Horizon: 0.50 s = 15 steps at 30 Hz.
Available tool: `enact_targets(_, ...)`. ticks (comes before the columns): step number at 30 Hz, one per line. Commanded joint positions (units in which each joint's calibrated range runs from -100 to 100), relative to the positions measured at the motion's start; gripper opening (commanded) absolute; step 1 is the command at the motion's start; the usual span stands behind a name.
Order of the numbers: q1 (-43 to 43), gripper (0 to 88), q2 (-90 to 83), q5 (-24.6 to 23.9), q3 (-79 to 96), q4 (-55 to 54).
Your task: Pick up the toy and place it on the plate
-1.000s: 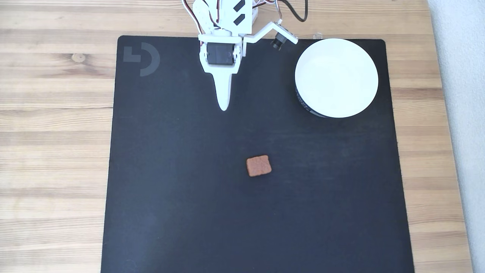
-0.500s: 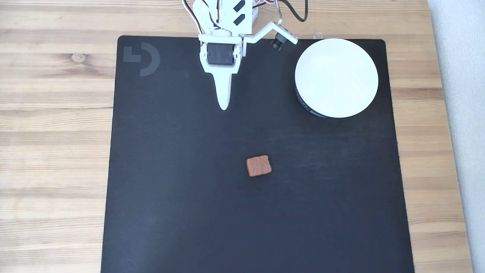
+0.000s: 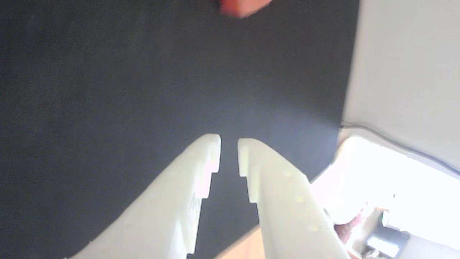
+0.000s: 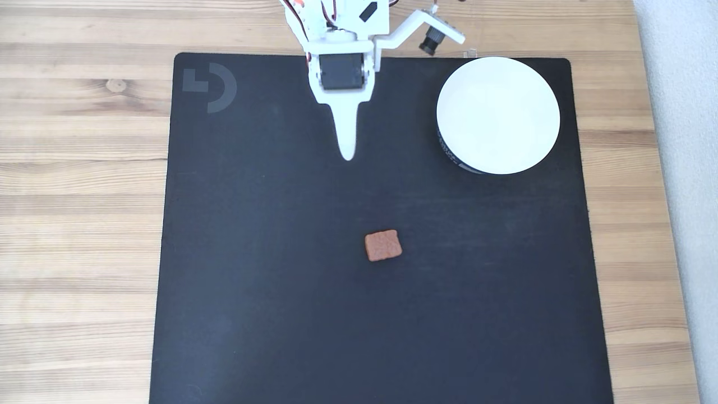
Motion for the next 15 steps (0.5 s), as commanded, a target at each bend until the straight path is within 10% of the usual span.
enact_targets(1, -0.5, 2.5, 12.9, -0.2, -14.4, -2.2)
enact_targets(15, -7.4, 2.6, 56.1, -0.3, -52.8, -1.2)
